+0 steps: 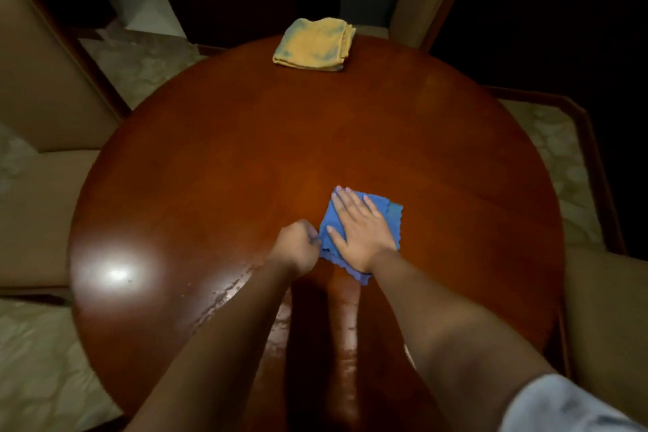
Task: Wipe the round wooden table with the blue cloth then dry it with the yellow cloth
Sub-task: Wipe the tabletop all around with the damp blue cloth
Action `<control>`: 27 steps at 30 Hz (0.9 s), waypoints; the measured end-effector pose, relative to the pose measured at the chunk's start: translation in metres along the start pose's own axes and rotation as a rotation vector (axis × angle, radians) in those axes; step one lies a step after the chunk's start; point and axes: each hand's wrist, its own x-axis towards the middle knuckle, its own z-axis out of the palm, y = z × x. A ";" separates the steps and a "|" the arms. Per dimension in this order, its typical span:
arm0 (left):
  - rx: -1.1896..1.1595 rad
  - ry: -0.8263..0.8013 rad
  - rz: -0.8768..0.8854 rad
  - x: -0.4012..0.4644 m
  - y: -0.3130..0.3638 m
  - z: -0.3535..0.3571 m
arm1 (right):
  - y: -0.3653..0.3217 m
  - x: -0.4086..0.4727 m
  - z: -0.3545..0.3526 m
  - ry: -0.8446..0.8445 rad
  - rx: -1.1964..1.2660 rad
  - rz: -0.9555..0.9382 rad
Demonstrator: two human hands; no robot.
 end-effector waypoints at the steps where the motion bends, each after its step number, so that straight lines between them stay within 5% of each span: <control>1: 0.014 -0.008 0.019 0.001 0.010 0.007 | 0.012 -0.003 -0.001 0.001 -0.005 0.010; 13: 0.110 -0.157 0.164 -0.043 0.027 0.037 | 0.024 -0.081 0.009 -0.028 0.011 0.105; 27: 0.348 -0.119 -0.025 -0.154 -0.196 -0.120 | -0.278 -0.076 0.057 -0.030 0.091 -0.068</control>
